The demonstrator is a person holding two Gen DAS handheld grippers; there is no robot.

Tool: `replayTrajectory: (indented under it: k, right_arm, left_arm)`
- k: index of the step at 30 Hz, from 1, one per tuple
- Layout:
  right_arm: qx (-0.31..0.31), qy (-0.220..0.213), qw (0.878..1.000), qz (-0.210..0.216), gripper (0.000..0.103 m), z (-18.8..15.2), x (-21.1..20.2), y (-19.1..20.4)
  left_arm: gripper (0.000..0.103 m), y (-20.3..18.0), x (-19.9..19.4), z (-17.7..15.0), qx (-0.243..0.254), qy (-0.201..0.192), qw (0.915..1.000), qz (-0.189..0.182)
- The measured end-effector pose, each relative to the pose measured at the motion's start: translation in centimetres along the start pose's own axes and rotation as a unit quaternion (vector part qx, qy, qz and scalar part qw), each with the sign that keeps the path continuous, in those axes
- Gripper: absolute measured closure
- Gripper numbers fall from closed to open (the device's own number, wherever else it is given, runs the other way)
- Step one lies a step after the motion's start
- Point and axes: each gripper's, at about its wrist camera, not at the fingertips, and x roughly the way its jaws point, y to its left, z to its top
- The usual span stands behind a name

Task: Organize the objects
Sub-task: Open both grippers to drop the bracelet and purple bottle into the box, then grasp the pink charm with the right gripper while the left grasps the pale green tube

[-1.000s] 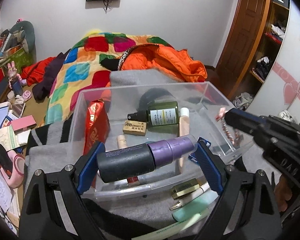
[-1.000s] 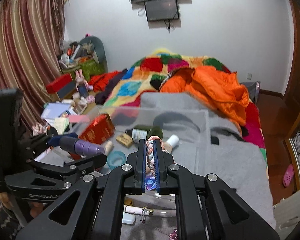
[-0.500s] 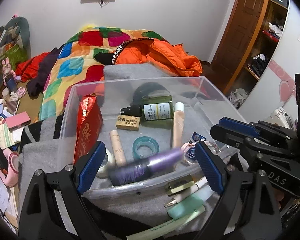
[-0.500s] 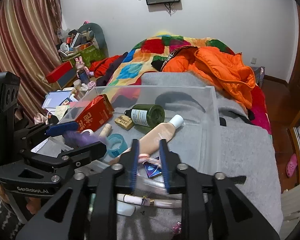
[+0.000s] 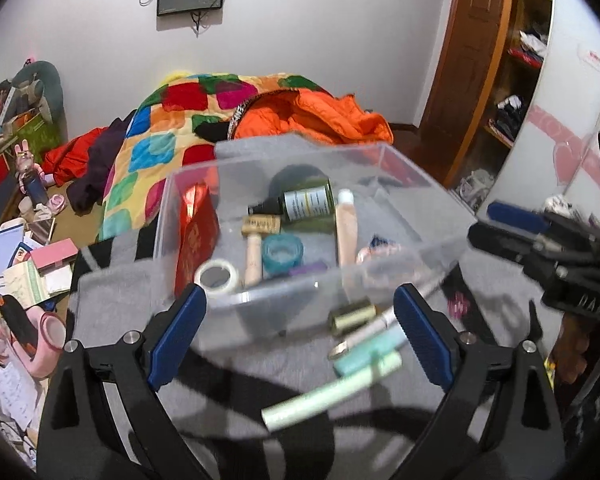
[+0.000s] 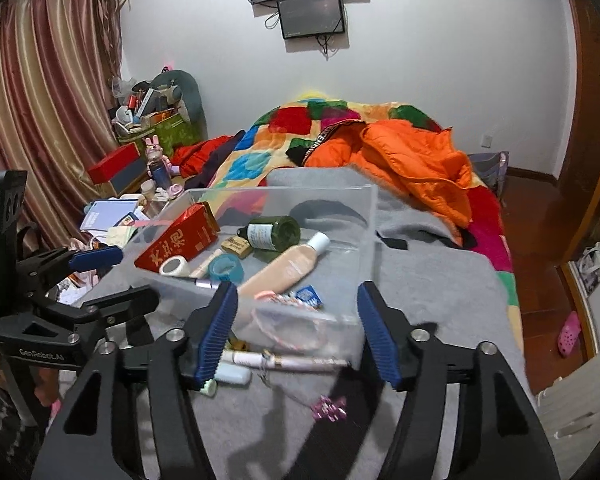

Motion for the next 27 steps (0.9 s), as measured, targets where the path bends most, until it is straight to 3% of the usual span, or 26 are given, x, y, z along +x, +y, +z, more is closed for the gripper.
replayTrajectory:
  k: [5, 9, 12, 13, 14, 15, 17, 19, 25, 27]
  right_arm:
    - [-0.002, 0.023, 1.000, -0.014, 0.034, -2.2, 0.0, -0.6]
    - [0.001, 0.063, 0.998, -0.022, 0.034, -4.3, 1.6, -1.3]
    - [-0.001, 0.090, 0.996, -0.029, 0.034, -5.7, 3.2, -1.6]
    - [-0.004, 0.097, 0.995, -0.031, 0.039, -6.0, 3.6, -1.6]
    - [-0.008, 0.103, 0.994, -0.034, 0.044, -6.5, 4.0, -1.4]
    - [-0.011, 0.106, 0.994, -0.034, 0.056, -6.6, 4.2, -1.4]
    - [-0.017, 0.101, 0.994, -0.033, 0.063, -7.0, 4.1, -1.2]
    - [-0.024, 0.099, 0.994, -0.029, 0.079, -7.1, 3.9, -0.9]
    - [-0.030, 0.092, 0.995, -0.026, 0.080, -7.7, 3.0, -0.2]
    - [-0.025, 0.090, 0.995, -0.022, 0.080, -8.0, 2.5, -0.2]
  left_arm:
    - [0.006, -0.8, 1.6, -3.1, 0.028, 0.043, 0.9987, 0.001]
    - [0.006, -1.4, 3.4, -4.7, 0.040, 0.084, 0.9953, -0.027]
    - [0.008, -1.8, 4.0, -5.3, 0.036, 0.096, 0.9936, -0.047]
    - [0.010, -2.0, 3.9, -5.4, 0.039, 0.092, 0.9940, -0.045]
    - [0.020, -2.2, 3.7, -5.5, 0.044, 0.088, 0.9941, -0.044]
    - [0.029, -2.4, 3.6, -5.6, 0.049, 0.088, 0.9937, -0.048]
    - [0.041, -2.7, 3.2, -5.8, 0.053, 0.085, 0.9939, -0.048]
    - [0.057, -2.8, 2.8, -6.1, 0.055, 0.086, 0.9934, -0.051]
    - [0.081, -3.0, 1.0, -7.3, 0.051, 0.091, 0.9915, -0.078]
    - [0.082, -3.1, 0.7, -7.6, 0.052, 0.096, 0.9901, -0.088]
